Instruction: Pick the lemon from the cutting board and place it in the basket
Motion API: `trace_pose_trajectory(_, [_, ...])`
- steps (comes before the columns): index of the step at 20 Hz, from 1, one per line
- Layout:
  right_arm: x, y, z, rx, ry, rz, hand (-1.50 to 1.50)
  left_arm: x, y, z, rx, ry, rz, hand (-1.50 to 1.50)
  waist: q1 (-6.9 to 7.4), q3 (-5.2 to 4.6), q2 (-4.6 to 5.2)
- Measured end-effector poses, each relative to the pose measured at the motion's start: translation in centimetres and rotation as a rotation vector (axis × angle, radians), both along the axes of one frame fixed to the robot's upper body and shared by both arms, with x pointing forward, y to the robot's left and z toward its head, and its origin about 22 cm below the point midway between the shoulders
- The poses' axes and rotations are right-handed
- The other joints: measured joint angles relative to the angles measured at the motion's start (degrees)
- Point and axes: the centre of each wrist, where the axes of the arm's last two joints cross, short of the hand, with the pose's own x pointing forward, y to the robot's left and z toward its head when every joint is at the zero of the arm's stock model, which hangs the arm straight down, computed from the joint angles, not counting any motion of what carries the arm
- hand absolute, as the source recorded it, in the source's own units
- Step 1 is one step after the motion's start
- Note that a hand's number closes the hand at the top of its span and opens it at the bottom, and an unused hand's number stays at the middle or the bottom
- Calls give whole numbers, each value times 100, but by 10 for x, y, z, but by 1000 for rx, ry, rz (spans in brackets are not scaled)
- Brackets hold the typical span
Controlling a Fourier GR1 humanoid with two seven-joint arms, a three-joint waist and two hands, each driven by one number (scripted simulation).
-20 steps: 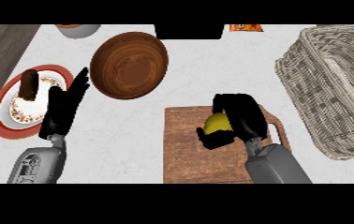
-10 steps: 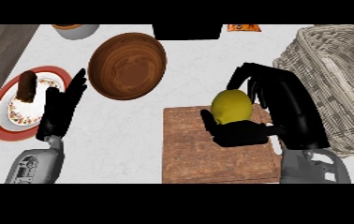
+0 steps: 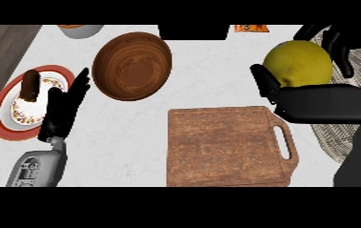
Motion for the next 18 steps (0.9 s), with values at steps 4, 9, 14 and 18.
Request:
trace_pose_trajectory(4, [10,-13,31,-9,-37,-64,150,1,-3,1,-2,7,-5,0,6,-1,2])
trace_pose_trajectory(9, [29,-39,46,-200,4,-195,150,2,-5,3,-2,1,-5,0,4,-3,17])
trace_pose_trajectory(14, [47,-75,58,-364,91,-322,150,4,-1,0,-3,5,-4,0,8,-2,32])
trace_pose_trajectory(18, [59,-113,51,-433,161,-393,150,3,0,1,1,4,-9,0,19,3,36])
